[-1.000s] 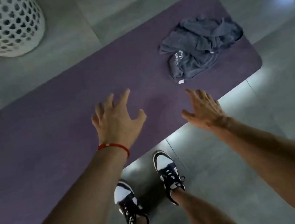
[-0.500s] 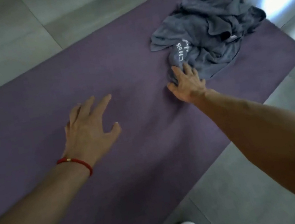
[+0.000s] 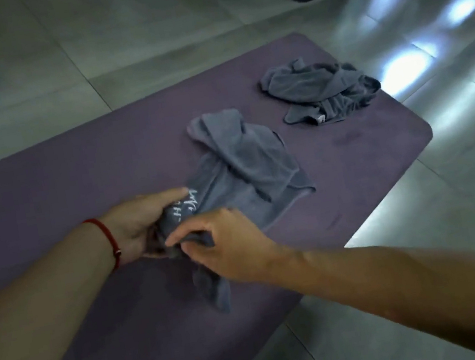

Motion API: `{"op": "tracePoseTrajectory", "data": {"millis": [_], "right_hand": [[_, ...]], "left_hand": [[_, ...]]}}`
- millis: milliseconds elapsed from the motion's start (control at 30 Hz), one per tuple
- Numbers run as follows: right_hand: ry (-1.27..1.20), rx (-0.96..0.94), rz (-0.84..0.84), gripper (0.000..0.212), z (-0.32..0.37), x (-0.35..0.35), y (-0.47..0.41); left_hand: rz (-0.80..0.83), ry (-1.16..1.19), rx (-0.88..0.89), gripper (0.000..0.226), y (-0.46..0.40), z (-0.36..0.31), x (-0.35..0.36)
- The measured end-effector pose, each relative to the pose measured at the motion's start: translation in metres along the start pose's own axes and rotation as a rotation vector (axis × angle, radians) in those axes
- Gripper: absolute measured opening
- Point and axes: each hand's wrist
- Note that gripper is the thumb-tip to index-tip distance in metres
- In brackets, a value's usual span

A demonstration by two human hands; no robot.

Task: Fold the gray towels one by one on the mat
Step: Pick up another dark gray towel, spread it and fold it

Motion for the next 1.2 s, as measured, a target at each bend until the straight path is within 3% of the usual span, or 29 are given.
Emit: {"op": "tracePoseTrajectory", "data": {"millis": [67,133,200,300,367,433,500,567,700,767,867,933,1000,1067,1133,1200], "right_hand": [[0.023,-0.109,0.052,0.022,0.014,0.008,0.002],[0.015,-0.199,0.093,0.026,0.019,0.007,0.003],[0.059,-0.25,0.058,0.033,0.011,0.004,0.001],[0.391,-0.135,-0.033,0.045,-0.021,-0.003,-0.02],[0.618,0.048,0.16,0.056,-0.045,-0.004,-0.037],[0.675,0.166,0.399,0.068,-0.059,0.007,-0.046],[0.674,0.161,0.443,0.073,-0.057,0.025,-0.052],[0.728,0.087,0.369,0.064,-0.043,0.043,-0.057],[0.493,-0.027,0.226,0.027,-0.015,0.049,-0.074],[0.274,-0.022,0.134,0.027,-0.002,0.039,-0.084],[0.143,0.006,-0.006,0.028,0.005,0.019,-0.092],[0.137,0.051,-0.032,0.027,-0.005,0.008,-0.086],[0.219,0.14,0.048,0.025,-0.026,0.003,-0.076],[0.359,0.273,0.195,0.021,-0.054,0.001,-0.065],[0.524,0.361,0.305,0.021,-0.074,0.0,-0.057],[0.6,0.36,0.318,0.038,-0.078,0.001,-0.048]], "left_hand": [[-0.016,-0.07,-0.03,0.002,0.006,0.012,-0.018],[-0.047,-0.141,-0.005,0.01,0.013,0.023,-0.04],[-0.177,-0.203,0.067,0.02,0.025,0.035,-0.064],[-0.325,-0.339,0.158,0.039,0.048,0.054,-0.102],[-0.306,-0.399,0.183,0.041,0.066,0.071,-0.127],[-0.3,-0.376,0.191,0.037,0.084,0.092,-0.144],[-0.307,-0.33,0.194,0.032,0.1,0.11,-0.152],[-0.368,-0.328,0.204,0.026,0.111,0.122,-0.158],[-0.737,-0.463,0.233,0.024,0.13,0.116,-0.191],[-0.972,-0.512,0.236,0.028,0.145,0.11,-0.221],[-1.297,-0.582,0.253,0.031,0.172,0.116,-0.262],[-1.396,-0.744,0.107,0.029,0.18,0.128,-0.276],[-1.329,-0.964,-0.101,0.034,0.173,0.142,-0.274],[-1.178,-1.104,-0.147,0.053,0.154,0.154,-0.253],[-0.987,-1.271,-0.038,0.064,0.131,0.159,-0.22],[-0.755,-1.385,0.11,0.065,0.106,0.157,-0.179]]}}
Point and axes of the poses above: each hand's wrist, its own y-axis away from the middle knuckle, its own x-axis out of the palm, z = x × y, and after that the axes turned 3 degrees about y, right-handed
